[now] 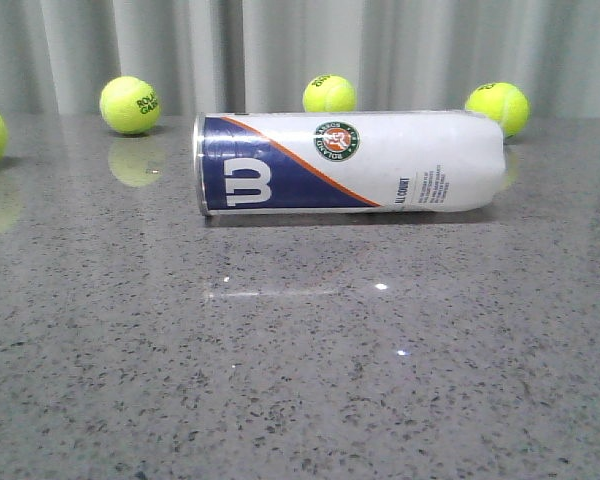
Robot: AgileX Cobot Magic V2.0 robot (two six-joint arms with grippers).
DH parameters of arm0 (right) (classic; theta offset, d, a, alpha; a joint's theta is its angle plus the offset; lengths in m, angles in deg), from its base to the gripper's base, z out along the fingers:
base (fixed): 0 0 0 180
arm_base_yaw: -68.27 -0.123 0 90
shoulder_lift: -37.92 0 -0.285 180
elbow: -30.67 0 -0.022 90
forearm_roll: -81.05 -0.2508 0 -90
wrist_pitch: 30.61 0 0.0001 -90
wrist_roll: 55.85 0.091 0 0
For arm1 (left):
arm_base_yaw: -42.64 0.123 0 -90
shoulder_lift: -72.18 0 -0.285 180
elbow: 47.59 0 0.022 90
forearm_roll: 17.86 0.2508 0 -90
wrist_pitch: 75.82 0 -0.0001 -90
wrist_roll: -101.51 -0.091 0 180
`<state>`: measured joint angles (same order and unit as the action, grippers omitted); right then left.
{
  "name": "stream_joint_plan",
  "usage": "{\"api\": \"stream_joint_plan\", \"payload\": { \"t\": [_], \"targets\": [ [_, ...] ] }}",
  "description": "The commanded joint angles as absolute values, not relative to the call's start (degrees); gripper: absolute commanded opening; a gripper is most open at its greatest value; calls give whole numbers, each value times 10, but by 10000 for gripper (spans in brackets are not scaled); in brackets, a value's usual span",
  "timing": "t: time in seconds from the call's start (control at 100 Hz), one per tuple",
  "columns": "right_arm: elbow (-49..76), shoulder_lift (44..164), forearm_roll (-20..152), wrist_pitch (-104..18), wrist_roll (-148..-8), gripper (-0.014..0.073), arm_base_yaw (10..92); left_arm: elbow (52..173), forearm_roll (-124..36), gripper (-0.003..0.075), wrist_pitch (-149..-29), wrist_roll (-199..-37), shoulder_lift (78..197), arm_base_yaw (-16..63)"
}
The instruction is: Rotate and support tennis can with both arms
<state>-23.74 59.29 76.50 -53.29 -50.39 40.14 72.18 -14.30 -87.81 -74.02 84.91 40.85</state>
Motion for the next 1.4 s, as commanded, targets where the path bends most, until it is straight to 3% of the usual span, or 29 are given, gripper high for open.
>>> {"api": "stream_joint_plan", "payload": {
  "t": [0.0, 0.39, 0.51, 0.63, 0.7, 0.98, 1.39],
  "targets": [
    [-223, 597, 769, -495, -506, -55, 404, 787, -141, -21, -890, -736, 908, 409],
    [-223, 597, 769, -495, -506, -55, 404, 964, -150, 3, -1084, -736, 1136, 409],
    [-223, 597, 769, -495, -506, -55, 404, 1012, -159, 169, -1137, -736, 1199, 409],
    [-223, 597, 769, -495, -506, -55, 404, 1043, -179, 417, -1156, -736, 1248, 409],
    [-223, 597, 769, -495, -506, -55, 404, 1059, -205, 484, -1159, -736, 1274, 409],
    [-223, 597, 769, -495, -506, -55, 404, 1100, -378, 440, -1168, -794, 1368, 409],
    [-223, 597, 769, -495, -506, -55, 404, 1148, -728, 440, -1334, -1011, 1526, 409]
  ]
}}
